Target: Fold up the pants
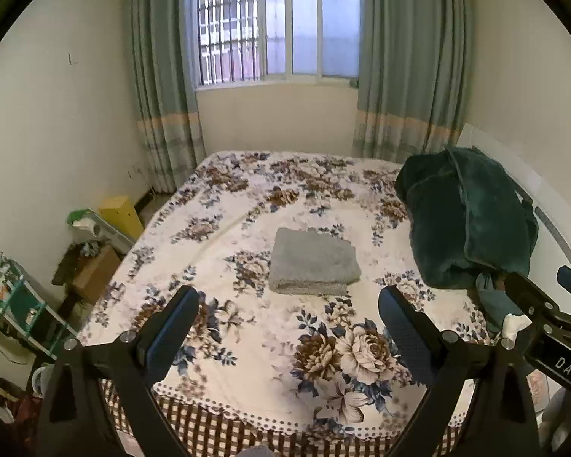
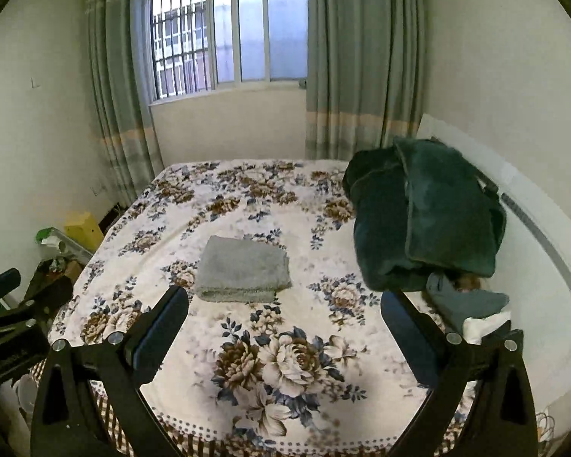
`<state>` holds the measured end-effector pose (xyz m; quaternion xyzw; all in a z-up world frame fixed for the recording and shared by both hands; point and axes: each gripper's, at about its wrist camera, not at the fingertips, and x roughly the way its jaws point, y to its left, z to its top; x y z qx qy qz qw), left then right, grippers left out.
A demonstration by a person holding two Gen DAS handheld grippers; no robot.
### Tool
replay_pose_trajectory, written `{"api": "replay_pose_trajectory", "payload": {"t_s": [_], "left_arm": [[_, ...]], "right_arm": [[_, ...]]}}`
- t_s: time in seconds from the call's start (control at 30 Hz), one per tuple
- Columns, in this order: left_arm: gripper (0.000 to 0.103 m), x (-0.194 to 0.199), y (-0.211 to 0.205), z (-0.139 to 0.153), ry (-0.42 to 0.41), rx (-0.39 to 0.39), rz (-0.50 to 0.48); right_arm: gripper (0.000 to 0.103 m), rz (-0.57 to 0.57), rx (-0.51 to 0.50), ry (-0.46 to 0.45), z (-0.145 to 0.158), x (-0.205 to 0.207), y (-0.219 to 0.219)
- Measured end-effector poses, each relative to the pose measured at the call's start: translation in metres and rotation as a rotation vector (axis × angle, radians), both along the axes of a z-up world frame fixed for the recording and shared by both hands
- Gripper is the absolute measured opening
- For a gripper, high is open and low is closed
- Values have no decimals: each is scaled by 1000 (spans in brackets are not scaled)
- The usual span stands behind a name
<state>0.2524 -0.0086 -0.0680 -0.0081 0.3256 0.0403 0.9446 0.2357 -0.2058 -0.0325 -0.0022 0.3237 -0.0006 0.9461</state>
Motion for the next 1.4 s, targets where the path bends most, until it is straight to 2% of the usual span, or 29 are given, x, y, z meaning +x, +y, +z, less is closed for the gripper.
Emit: {"api": "replay_pose_trajectory", "payload": {"t_s": [0.17,0.3,0.33,0.4,0.7,1.4], "left_arm": [[97,-26,5,19,-28,2,4],[97,-38,6,23,-35,-8,-6],[102,-42,6,24,-36,-16,-11],[103,-44,6,23,-26,-16,-17],[103,-53,3,19,-17,28,-2],[103,-57,2,20,-19,28,1]], "right_arm": [[103,2,29,-23,38,-41,-1],[103,2,34,-44,54,-62,-1],[103,3,35,-45,56,-65,-1],[103,4,32,-48,61,-73,-1],[103,14,24,-26,62,-82,-1],[103,24,36,-26,58,-80,-6]]}}
